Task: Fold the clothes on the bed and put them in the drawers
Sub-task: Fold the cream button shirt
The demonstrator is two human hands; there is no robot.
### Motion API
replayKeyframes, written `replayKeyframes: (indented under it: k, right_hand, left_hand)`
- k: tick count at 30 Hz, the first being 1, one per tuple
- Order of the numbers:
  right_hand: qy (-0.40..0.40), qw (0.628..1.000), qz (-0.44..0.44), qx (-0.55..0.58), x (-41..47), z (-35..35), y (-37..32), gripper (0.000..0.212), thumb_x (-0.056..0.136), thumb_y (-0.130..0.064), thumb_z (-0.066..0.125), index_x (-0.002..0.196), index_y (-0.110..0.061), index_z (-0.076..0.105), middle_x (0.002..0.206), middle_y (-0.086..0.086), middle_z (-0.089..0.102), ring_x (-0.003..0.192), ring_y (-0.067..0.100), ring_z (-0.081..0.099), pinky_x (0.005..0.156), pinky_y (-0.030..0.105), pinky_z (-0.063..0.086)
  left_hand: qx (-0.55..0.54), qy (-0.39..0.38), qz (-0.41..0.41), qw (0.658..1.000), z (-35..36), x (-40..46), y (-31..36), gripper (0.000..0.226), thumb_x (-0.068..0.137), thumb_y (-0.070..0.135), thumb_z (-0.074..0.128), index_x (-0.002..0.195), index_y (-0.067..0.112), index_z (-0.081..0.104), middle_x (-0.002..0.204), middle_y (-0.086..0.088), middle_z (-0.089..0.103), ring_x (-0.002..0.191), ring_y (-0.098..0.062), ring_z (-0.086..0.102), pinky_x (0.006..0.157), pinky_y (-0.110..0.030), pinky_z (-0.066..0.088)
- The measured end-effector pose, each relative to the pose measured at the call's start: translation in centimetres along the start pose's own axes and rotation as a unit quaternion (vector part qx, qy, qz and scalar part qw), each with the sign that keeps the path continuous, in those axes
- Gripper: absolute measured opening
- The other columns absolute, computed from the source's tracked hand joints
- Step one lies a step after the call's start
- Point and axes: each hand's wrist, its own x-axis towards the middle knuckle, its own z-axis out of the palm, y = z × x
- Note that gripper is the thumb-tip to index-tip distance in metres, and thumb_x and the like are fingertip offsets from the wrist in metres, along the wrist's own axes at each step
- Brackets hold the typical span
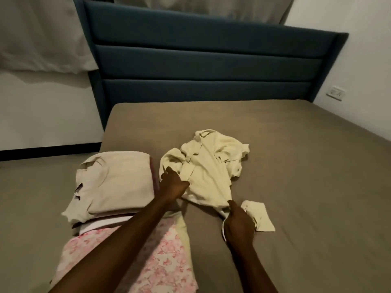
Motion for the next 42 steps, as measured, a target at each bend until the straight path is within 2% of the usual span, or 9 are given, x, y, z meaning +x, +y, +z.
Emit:
replayKeyframes:
  k: [5, 10, 19, 26, 32, 35, 37, 39, 42]
  right_hand:
    - [0.05, 0.989, 0.109, 0.087, -9.3, -7.2, 9.5, 0.035, 0.094, -0.025, 0.049, 0.115, -0.037, 0.075, 0.126, 0.004, 0.072, 0.113, 0.031, 0.064, 0.088, 0.036, 0.046]
    - [0.068, 0.984, 0.154, 0.066, -13.5, -11.9, 15.7, 0.048, 0.097, -0.014, 0.051, 0.133, -0.042, 0.066, 0.13, 0.003, 0.068, 0.113, 0.034, 0.064, 0.089, 0.04, 0.049]
    - [0.112, 0.96, 0.233, 0.11, -23.1, -19.3, 23.0, 0.03, 0.093, -0.042, 0.06, 0.12, -0.04, 0.073, 0.107, 0.013, 0.074, 0.093, 0.038, 0.069, 0.077, 0.042, 0.054]
    - [0.102, 0.985, 0.141, 0.0, -29.1, -23.5, 23.1, 0.055, 0.063, -0.084, 0.068, 0.109, -0.055, 0.07, 0.104, -0.021, 0.07, 0.101, 0.012, 0.067, 0.083, 0.033, 0.054]
    - [0.222, 0.971, 0.084, -0.01, -28.0, -21.1, 19.7, 0.039, 0.079, -0.041, 0.06, 0.105, -0.018, 0.077, 0.105, 0.013, 0.07, 0.107, 0.041, 0.059, 0.097, 0.05, 0.04]
    - [0.32, 0.937, 0.095, 0.105, -26.5, -21.8, 17.2, 0.036, 0.086, -0.018, 0.047, 0.108, -0.005, 0.073, 0.1, 0.018, 0.071, 0.091, 0.042, 0.064, 0.089, 0.044, 0.045]
    - [0.35, 0.912, 0.073, 0.203, -25.3, -23.8, 14.7, 0.035, 0.09, -0.012, 0.046, 0.114, -0.003, 0.071, 0.105, 0.018, 0.072, 0.095, 0.04, 0.066, 0.087, 0.03, 0.042]
    - [0.359, 0.902, 0.041, 0.238, -23.9, -25.9, 12.1, 0.033, 0.093, -0.012, 0.046, 0.115, -0.006, 0.07, 0.104, 0.015, 0.074, 0.094, 0.036, 0.067, 0.079, 0.025, 0.04]
    - [0.393, 0.882, 0.012, 0.261, -21.5, -29.4, 8.9, 0.032, 0.095, -0.011, 0.048, 0.117, -0.011, 0.071, 0.102, 0.011, 0.075, 0.09, 0.032, 0.068, 0.076, 0.027, 0.043]
  left_hand:
    - [0.189, -0.119, 0.014, 0.975, 5.1, -4.3, 1.3, 0.108, 0.075, 0.03, 0.076, 0.16, 0.042, 0.011, 0.153, -0.021, 0.027, 0.141, -0.042, 0.033, 0.115, -0.046, 0.035]
    - [0.184, -0.145, 0.171, 0.957, 8.2, -10.9, 3.6, 0.074, 0.066, 0.018, 0.086, 0.136, 0.02, 0.061, 0.135, -0.011, 0.059, 0.123, -0.029, 0.056, 0.098, -0.029, 0.045]
    - [-0.167, -0.193, 0.197, 0.947, 8.1, -24.6, 7.2, 0.037, 0.066, 0.003, 0.091, 0.1, 0.009, 0.079, 0.075, -0.001, 0.075, 0.062, -0.009, 0.066, 0.05, -0.022, 0.05]
    - [0.024, -0.07, 0.214, 0.974, 9.1, -34.0, 7.4, 0.047, 0.065, 0.065, 0.072, 0.063, 0.019, 0.064, 0.061, 0.01, 0.057, 0.059, -0.009, 0.053, 0.056, -0.03, 0.037]
    - [-0.026, -0.166, 0.167, 0.972, 5.5, -39.3, 8.5, 0.071, 0.057, 0.087, 0.075, 0.102, 0.032, 0.07, 0.102, 0.013, 0.07, 0.095, -0.009, 0.065, 0.081, -0.03, 0.053]
    - [0.184, 0.003, 0.284, 0.941, 1.8, -39.0, 7.0, 0.1, 0.035, 0.104, 0.062, 0.103, 0.031, 0.07, 0.094, 0.013, 0.073, 0.086, -0.012, 0.067, 0.074, -0.031, 0.054]
    - [0.3, 0.16, 0.342, 0.876, 0.0, -38.3, 5.5, 0.074, 0.044, 0.089, 0.077, 0.074, 0.022, 0.067, 0.07, 0.001, 0.069, 0.064, -0.024, 0.066, 0.055, -0.031, 0.051]
    - [0.305, 0.246, 0.353, 0.849, -1.5, -37.9, 5.2, 0.052, 0.053, 0.061, 0.09, 0.064, 0.017, 0.062, 0.059, -0.005, 0.064, 0.053, -0.03, 0.063, 0.047, -0.031, 0.05]
    - [0.214, 0.279, 0.319, 0.88, -3.9, -38.3, 7.7, 0.064, 0.068, 0.077, 0.071, 0.084, 0.015, 0.068, 0.08, -0.006, 0.071, 0.075, -0.032, 0.069, 0.06, -0.031, 0.045]
